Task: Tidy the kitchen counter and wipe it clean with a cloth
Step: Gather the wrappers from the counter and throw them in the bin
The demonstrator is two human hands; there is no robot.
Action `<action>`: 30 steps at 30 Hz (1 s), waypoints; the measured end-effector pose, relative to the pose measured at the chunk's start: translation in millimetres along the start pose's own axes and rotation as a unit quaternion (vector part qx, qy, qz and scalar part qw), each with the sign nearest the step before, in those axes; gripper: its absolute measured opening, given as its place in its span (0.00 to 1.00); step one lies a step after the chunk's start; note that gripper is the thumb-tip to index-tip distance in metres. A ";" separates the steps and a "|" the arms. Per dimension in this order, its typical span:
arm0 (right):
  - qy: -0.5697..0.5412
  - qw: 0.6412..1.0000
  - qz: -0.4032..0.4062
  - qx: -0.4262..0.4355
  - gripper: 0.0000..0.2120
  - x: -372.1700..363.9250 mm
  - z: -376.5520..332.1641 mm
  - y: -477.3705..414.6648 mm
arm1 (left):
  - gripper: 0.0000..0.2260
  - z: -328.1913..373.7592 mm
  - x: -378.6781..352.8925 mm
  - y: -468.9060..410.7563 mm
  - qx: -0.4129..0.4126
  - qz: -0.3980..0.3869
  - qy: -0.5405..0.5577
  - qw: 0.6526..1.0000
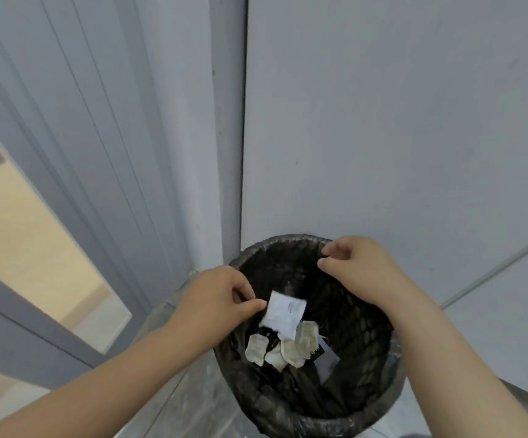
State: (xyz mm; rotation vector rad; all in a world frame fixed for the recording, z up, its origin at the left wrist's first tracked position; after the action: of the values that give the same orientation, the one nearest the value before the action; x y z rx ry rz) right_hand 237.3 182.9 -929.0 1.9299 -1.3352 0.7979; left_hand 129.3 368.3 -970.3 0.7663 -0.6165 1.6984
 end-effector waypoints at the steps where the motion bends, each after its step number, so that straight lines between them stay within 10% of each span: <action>1: 0.004 1.000 -0.008 0.001 0.12 -1.2 0.8 -0.7 | 0.07 0.7 -1.8 -1.6 -0.002 0.001 -0.004 1.000; 18: -0.023 0.999 -0.018 -0.045 0.13 -4.1 5.7 -4.5 | 0.07 17.9 12.7 -33.7 0.055 0.023 0.124 0.990; 30: -0.104 0.971 -0.089 -0.194 0.08 162.6 -115.9 112.8 | 0.11 179.4 178.0 -1.7 0.136 -0.069 0.141 0.978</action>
State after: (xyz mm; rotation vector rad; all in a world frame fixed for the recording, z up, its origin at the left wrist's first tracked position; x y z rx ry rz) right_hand 164.9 154.2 -713.3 1.8172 -1.3003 0.2279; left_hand 132.2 348.8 -718.4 0.7224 -0.1332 1.7397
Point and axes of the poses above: each hand's wrist, its own y-axis away from the middle knuckle, its own x-axis out of the back of the hand, z = x × y, the point moved 4 cm from there along -y, towards the middle knuckle, and after that the axes turned 3 degrees about z, right-handed, at the moved point
